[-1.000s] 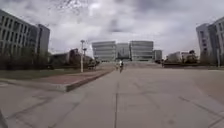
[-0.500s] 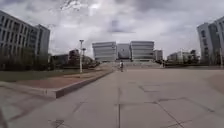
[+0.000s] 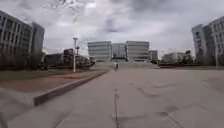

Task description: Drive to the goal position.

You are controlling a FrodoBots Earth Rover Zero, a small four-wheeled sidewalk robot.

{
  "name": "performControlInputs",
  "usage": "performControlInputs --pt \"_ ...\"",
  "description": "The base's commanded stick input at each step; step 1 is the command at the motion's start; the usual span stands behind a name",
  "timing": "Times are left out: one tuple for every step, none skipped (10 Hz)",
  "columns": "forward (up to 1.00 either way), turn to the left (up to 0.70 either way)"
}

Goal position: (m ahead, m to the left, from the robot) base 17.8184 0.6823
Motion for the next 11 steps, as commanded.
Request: performControlInputs --pt "1.00 0.00" --pt "1.00 0.00" --pt "1.00 0.00" --pt "1.00 0.00" --pt "1.00 0.00" --pt "1.00 0.00" --pt "1.00 0.00" --pt "1.00 0.00" --pt "1.00 0.00" --pt "1.00 0.00" --pt "1.00 0.00"
